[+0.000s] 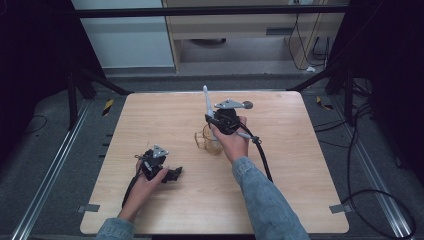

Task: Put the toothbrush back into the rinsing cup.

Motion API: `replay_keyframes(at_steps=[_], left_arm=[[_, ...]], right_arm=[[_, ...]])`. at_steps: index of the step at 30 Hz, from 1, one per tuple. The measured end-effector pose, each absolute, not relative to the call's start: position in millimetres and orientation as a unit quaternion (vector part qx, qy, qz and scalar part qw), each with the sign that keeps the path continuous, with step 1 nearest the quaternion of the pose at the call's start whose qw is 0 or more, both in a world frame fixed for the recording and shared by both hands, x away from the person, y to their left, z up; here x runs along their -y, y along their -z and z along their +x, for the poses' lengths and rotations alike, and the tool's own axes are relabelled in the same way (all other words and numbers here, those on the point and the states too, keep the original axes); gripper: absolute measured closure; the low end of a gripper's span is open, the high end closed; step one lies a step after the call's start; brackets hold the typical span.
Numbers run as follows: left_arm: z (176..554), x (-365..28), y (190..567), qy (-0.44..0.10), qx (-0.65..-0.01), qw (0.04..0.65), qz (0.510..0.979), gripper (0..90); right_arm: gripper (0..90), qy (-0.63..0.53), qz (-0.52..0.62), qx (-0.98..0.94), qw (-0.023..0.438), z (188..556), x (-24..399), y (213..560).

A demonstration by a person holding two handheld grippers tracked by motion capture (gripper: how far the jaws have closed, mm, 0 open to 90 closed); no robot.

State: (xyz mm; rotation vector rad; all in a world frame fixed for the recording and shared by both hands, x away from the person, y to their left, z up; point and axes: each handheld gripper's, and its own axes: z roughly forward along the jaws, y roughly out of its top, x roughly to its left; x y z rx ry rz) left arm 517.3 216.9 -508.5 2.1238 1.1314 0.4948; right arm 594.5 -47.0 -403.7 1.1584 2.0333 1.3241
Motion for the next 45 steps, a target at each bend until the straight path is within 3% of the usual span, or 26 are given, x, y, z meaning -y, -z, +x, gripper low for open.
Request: replay_keyframes(at_steps=[45], left_arm=[[517.4, -217.0, 508.5, -0.190, -0.433, 0.336, 0.815, 0.0]], right_arm=[[66.8, -0.474, 0.426, -0.739, 0.215, 591.0, 47.7, 414.8]])
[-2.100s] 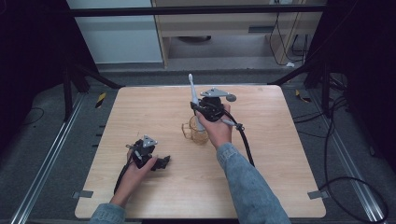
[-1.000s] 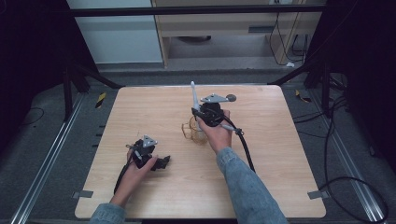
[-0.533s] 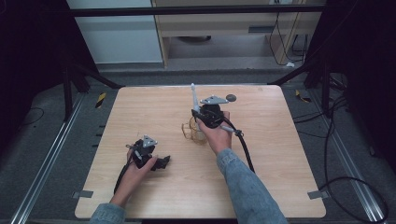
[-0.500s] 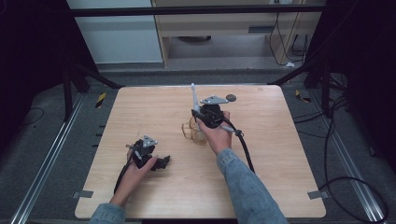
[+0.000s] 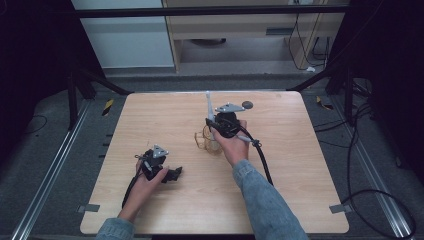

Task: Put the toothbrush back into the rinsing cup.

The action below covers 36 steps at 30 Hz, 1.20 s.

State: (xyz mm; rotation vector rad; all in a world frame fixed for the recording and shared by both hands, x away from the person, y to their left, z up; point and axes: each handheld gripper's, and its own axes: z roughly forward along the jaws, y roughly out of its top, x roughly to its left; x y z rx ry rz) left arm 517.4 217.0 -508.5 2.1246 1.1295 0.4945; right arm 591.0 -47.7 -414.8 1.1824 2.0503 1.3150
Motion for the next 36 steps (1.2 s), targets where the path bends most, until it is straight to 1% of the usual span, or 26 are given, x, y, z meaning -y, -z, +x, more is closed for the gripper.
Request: replay_keyframes(at_steps=[19, 36], left_arm=[[517.3, -217.0, 508.5, -0.189, -0.433, 0.336, 0.815, 0.0], [517.3, -217.0, 508.5, -0.189, -0.433, 0.336, 0.815, 0.0]], right_arm=[[66.7, -0.467, 0.425, -0.747, 0.208, 593.9, 44.4, 420.1], [65.9, -0.465, 0.423, -0.749, 0.208, 597.6, 45.1, 415.4]])
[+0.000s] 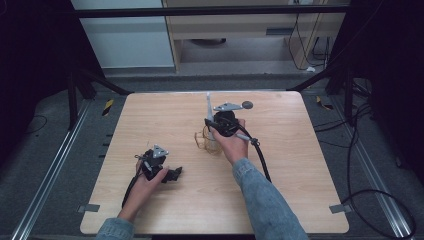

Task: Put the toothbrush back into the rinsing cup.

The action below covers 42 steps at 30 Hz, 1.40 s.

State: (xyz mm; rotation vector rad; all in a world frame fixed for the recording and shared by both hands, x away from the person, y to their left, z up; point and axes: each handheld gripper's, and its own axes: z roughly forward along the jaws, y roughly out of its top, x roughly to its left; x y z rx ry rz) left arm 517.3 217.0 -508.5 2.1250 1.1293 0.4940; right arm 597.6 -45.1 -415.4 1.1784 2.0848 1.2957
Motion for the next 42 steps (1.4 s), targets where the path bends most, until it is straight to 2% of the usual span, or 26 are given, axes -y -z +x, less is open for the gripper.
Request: replay_keyframes(at_steps=[19, 42], left_arm=[[517.3, -217.0, 508.5, -0.189, -0.433, 0.336, 0.815, 0.0], [517.3, -217.0, 508.4, -0.190, -0.433, 0.335, 0.815, 0.0]], right_arm=[[66.2, -0.466, 0.430, -0.745, 0.206, 600.8, 50.4, 411.0], [59.2, -0.461, 0.435, -0.745, 0.207, 599.1, 61.7, 409.0]])
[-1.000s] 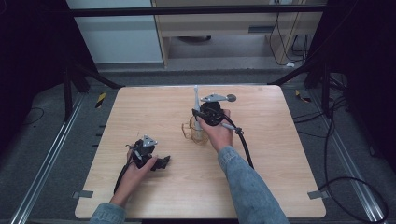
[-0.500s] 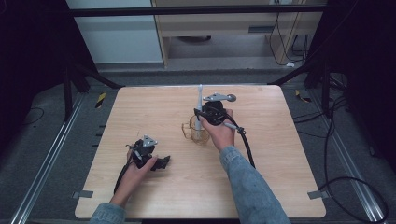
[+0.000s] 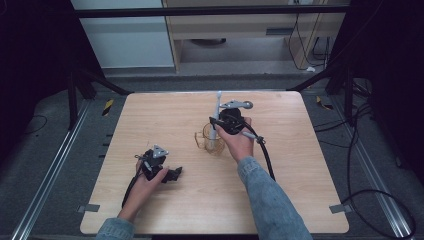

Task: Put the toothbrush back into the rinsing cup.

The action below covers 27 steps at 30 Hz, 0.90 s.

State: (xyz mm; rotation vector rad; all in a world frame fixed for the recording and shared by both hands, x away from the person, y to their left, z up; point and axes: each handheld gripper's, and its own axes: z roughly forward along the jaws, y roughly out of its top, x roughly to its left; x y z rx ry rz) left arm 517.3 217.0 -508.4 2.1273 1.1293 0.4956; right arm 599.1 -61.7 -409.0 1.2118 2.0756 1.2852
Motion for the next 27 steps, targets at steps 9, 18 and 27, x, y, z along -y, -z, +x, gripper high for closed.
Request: replay_keyframes(at_steps=[9, 18, 27], left_arm=[[517.2, -217.0, 508.4, -0.190, -0.433, 0.335, 0.815, 0.0], [517.2, -217.0, 508.4, -0.190, -0.433, 0.335, 0.815, 0.0], [517.2, -217.0, 508.4, -0.190, -0.433, 0.335, 0.815, 0.0]], right_arm=[[55.8, -0.458, 0.439, -0.745, 0.207, 595.7, 67.0, 409.9], [53.9, -0.456, 0.444, -0.743, 0.207, 591.4, 75.2, 411.6], [52.3, -0.456, 0.446, -0.742, 0.208, 588.9, 79.9, 409.2]])
